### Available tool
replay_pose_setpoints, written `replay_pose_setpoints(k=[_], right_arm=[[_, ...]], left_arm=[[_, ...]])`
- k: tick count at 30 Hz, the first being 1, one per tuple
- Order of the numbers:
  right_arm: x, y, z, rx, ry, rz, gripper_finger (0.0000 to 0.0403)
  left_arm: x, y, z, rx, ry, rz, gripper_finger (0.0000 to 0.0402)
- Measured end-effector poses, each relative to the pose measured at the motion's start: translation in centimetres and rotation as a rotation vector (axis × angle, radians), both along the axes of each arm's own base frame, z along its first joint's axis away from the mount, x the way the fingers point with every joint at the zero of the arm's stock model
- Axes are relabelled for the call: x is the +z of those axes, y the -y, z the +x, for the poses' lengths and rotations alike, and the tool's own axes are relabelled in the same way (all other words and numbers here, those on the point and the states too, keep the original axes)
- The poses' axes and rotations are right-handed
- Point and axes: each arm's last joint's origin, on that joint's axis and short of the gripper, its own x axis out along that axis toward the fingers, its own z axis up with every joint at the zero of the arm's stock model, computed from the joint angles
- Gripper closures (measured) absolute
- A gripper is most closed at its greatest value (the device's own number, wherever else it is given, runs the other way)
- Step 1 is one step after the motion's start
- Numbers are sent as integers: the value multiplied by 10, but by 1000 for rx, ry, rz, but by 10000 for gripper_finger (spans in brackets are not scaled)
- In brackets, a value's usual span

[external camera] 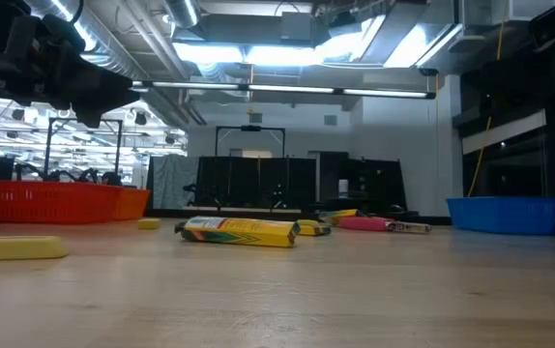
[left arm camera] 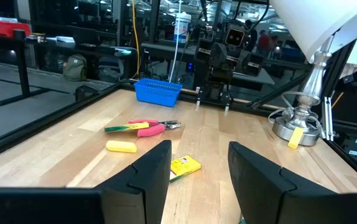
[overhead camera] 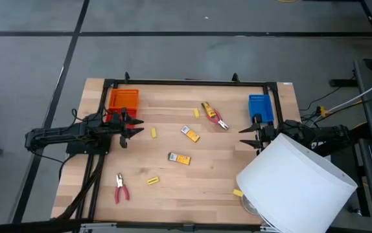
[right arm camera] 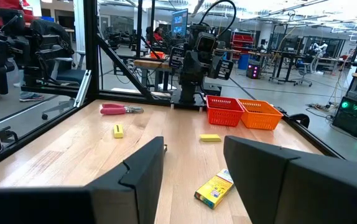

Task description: Pick & Place School Supplies

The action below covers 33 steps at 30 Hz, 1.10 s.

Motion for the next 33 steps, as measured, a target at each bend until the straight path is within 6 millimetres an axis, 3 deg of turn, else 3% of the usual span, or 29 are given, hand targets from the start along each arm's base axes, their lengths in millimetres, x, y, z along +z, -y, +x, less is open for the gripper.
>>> replay_pose_setpoints(k=[4,7,12,15,19,26,33], right_arm=[[2,3,0,-88,20,-95,230],[3,2,0,-75,28,8,230],[11,2,-1,-6,73,597,230],[11,4,0,-64,86,941,230],[5,6,1,-113,61,1240,230],[4,12,2,-295,199,1413,230],[17,9,0,-186,293,1397,230]], left_arm=[[0,0,0,0,0,0,244],[0,0,0,0,0,0,244],[0,0,0,0,0,0,244],[0,0,0,0,1,0,244],[0,0,0,0,0,0,244],[0,0,0,0,0,0,244],[5,-1,0,41,51,-12,245]])
